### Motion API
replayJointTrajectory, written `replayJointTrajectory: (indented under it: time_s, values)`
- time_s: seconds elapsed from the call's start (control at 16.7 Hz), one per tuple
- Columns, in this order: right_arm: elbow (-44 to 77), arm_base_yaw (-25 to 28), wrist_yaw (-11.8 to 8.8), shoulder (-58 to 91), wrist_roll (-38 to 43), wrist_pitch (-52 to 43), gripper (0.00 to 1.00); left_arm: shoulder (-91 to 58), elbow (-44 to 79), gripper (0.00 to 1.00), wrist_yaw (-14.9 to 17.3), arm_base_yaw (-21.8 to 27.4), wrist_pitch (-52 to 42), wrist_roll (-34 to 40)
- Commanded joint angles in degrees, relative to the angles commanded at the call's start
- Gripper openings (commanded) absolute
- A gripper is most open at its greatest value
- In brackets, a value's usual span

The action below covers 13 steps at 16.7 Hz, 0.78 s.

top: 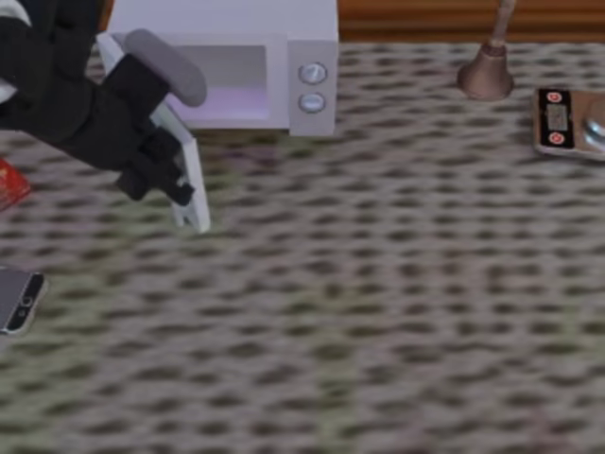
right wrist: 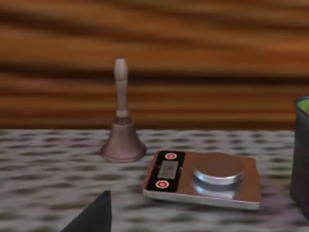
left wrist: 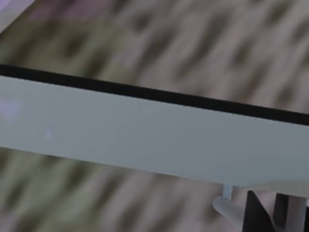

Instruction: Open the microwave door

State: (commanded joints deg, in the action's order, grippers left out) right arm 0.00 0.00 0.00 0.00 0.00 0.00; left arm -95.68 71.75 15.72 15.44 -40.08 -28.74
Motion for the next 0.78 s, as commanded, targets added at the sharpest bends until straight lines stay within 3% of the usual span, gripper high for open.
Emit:
replayJointTrajectory:
  time_s: [0.36,0.78]
  values:
    - [0.0,0.0,0.0,0.0,0.0,0.0,1.0,0.7,-0.3,0.0,3.6,-3.5,-2.6,-8.2]
    - [0.0,0.0,0.0,0.0,0.0,0.0,1.0,0.8,-0.4,0.0,4.0,-3.8,-2.8,-9.0]
